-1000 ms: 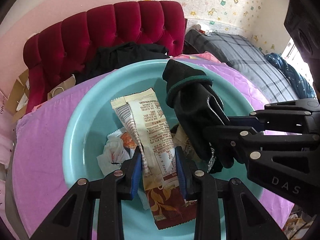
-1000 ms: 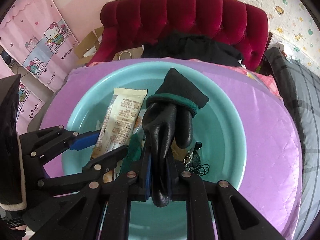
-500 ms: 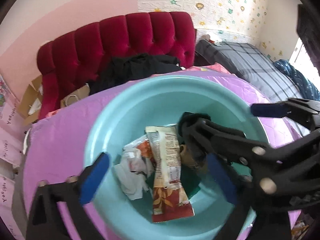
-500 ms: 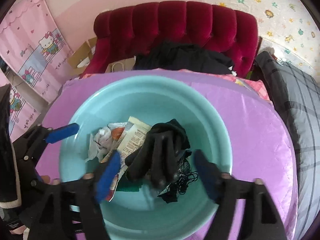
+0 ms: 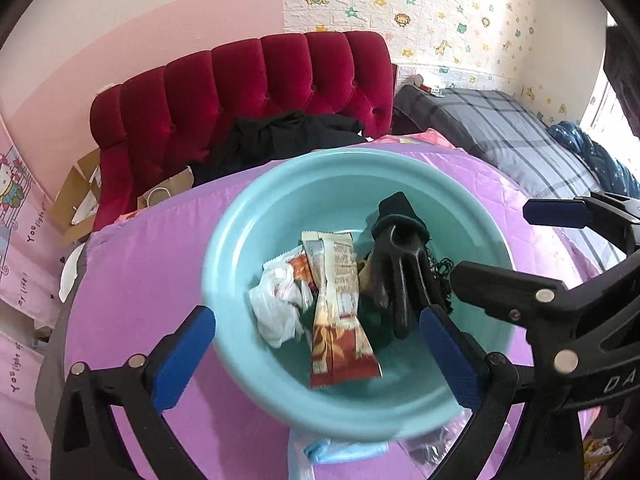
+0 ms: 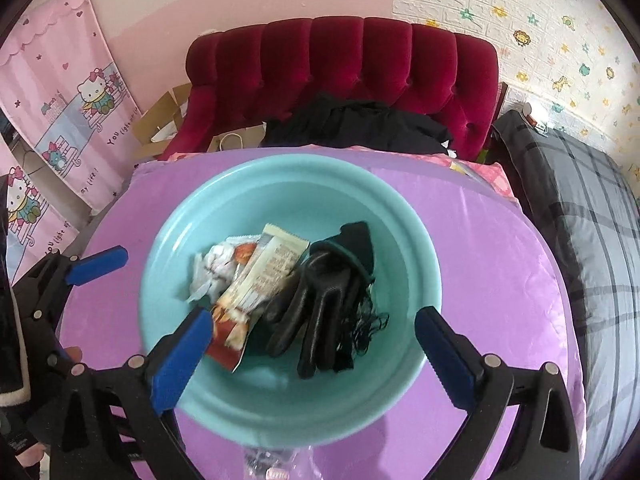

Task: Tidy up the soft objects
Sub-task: 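Withdraw both tools from the basin toward the blue mask and zip bag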

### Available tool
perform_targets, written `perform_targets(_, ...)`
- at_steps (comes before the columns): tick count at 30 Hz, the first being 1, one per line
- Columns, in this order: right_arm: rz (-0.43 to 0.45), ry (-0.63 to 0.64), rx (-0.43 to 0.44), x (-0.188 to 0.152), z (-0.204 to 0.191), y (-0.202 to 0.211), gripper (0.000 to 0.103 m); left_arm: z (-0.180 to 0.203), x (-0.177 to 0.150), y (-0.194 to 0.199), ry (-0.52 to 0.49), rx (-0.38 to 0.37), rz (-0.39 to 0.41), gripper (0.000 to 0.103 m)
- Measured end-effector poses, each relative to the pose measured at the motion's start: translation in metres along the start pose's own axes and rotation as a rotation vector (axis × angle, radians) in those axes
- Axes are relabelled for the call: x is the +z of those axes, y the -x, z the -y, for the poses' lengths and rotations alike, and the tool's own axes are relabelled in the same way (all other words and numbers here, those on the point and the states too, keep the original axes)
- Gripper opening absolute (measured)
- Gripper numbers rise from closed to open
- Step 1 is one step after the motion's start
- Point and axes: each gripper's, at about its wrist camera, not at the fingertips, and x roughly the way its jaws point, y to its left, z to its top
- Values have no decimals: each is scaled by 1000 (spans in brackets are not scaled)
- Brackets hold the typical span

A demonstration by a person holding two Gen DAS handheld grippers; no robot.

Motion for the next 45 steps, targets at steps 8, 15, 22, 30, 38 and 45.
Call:
perform_targets(8,6,-11,1,-28,-3,30,103,-3,-25,37,-1,27,23,103)
perform_targets(15,7,-4,3,-55,-9,47,103,-4,-52,60,10,24,36,103)
perform_targets(22,1,-3,-5,-82,-12,58,103,-6,-81,72,11,32,34,103)
perform_targets(30,17,-20,-7,-123,-19,62,103,-8,-122,79,17,14,31,103)
perform_targets(38,23,-23,-25,-158,-26,59,103,-7,-155,79,-11,22,36,103)
perform_targets(45,9,-31,-35,-183,-31,47,103,-12,-180,68,13,-5,0,103)
